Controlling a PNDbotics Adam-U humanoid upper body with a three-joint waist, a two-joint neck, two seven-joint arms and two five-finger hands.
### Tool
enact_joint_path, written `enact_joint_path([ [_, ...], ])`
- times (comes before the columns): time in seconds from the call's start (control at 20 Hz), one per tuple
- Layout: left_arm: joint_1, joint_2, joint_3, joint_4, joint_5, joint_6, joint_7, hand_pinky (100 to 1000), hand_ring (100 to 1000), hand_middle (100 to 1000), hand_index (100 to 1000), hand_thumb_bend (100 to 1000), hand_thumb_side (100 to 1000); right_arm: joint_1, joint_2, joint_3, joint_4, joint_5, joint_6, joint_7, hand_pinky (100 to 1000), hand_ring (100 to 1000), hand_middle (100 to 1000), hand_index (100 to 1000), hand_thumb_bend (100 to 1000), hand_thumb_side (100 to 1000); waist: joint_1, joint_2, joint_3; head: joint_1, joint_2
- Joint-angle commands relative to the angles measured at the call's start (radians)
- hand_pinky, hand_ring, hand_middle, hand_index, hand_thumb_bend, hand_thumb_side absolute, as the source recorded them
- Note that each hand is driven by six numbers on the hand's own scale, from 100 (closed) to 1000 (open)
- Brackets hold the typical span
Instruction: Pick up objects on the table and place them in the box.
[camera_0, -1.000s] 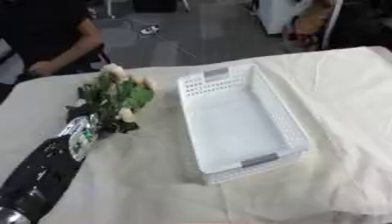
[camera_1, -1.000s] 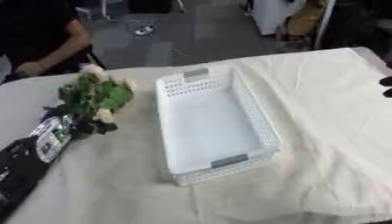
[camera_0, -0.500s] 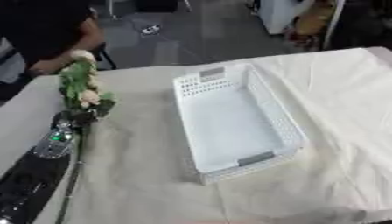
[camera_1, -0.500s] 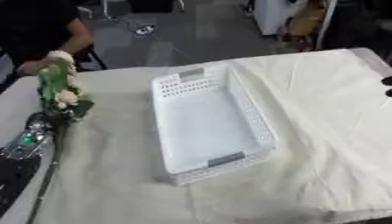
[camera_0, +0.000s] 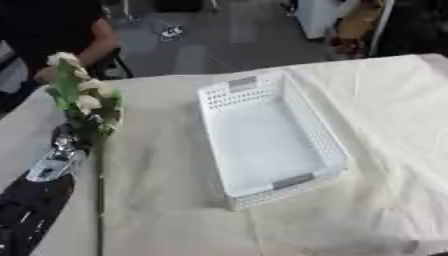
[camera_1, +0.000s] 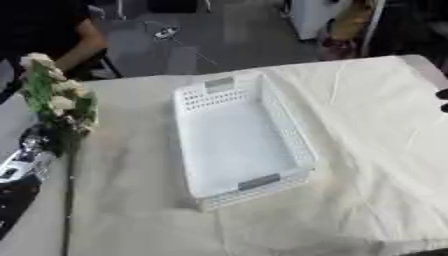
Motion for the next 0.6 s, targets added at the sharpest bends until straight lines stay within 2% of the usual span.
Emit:
enact_joint_path([
  [0.05,-0.036,0.102,-0.021,-0.053,-0.042,0.046,-0.025,100,100,100,186,100,409,-0.008,-0.019,-0.006,-0.016,0.0,0.0,0.0,708,770,840,943,100,467,0.001,-0.009,-0.002,0.005,-0.001],
  [0.3,-0.11,0.187,-0.046,-0.078,-0.136,0.126,-0.092,100,100,100,186,100,423,-0.007,-0.023,-0.003,-0.016,0.0,0.001,0.003,708,770,840,943,100,467,0.006,-0.015,-0.005,0.004,-0.001],
  [0.6,-0.196,0.194,-0.041,-0.12,-0.175,0.135,-0.126,100,100,100,186,100,451,-0.007,-0.023,-0.002,-0.016,-0.001,0.002,0.005,708,770,840,944,100,467,0.008,-0.017,-0.006,0.003,-0.001],
])
